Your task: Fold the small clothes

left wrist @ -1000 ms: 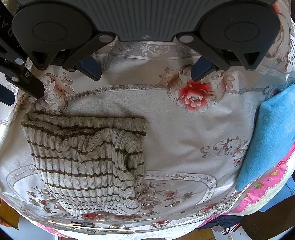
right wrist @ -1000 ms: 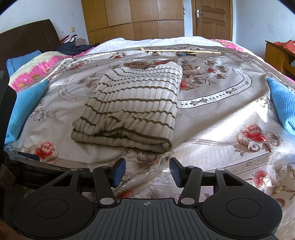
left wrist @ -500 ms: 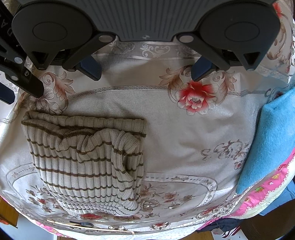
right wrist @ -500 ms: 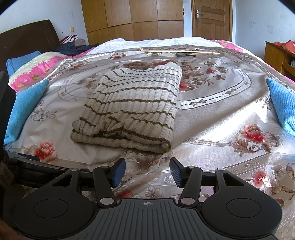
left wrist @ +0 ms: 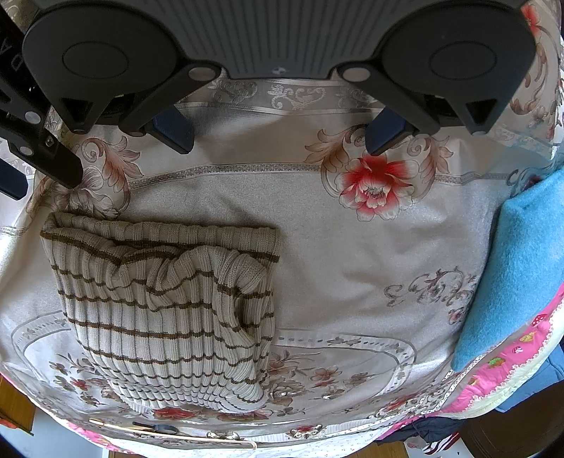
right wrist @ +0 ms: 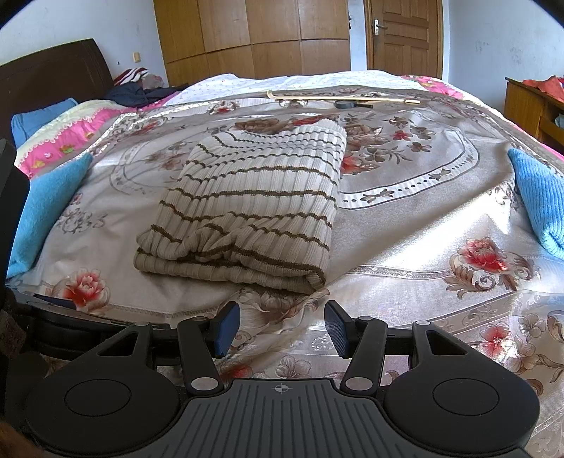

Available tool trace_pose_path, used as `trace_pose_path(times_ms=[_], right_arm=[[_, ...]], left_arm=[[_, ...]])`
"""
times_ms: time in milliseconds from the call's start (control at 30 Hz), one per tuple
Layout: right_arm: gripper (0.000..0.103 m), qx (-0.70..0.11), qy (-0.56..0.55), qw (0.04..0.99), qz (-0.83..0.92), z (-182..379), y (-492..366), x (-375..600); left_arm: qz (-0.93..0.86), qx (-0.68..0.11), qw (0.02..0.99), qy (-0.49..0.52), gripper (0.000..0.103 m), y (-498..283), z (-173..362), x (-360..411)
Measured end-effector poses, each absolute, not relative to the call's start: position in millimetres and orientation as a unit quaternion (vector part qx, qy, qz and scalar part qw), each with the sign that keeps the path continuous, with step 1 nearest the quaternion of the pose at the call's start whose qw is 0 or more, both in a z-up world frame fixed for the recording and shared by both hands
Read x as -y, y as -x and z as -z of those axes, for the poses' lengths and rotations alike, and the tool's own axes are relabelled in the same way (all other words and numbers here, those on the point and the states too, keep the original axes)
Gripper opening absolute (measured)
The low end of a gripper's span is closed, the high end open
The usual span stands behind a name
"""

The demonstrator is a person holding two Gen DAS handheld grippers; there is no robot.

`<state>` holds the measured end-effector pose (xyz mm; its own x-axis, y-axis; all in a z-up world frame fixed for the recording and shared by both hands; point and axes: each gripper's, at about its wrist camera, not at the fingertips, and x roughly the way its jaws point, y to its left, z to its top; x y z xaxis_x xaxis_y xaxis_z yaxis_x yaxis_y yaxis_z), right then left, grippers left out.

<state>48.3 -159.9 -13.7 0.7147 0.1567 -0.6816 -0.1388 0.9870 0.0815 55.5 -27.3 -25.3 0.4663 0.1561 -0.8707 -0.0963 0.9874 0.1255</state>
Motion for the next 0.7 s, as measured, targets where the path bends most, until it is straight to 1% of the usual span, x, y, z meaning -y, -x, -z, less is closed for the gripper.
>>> trace_pose_path(times_ms=[700], right_arm=[[0.053,-0.369,-0.012,0.926,-0.08,14.1,-48.1,159.8]], left_arm=[[-0.075,-0.514,0.854,-0.023,0.103,-56.3,26.2,26.6]])
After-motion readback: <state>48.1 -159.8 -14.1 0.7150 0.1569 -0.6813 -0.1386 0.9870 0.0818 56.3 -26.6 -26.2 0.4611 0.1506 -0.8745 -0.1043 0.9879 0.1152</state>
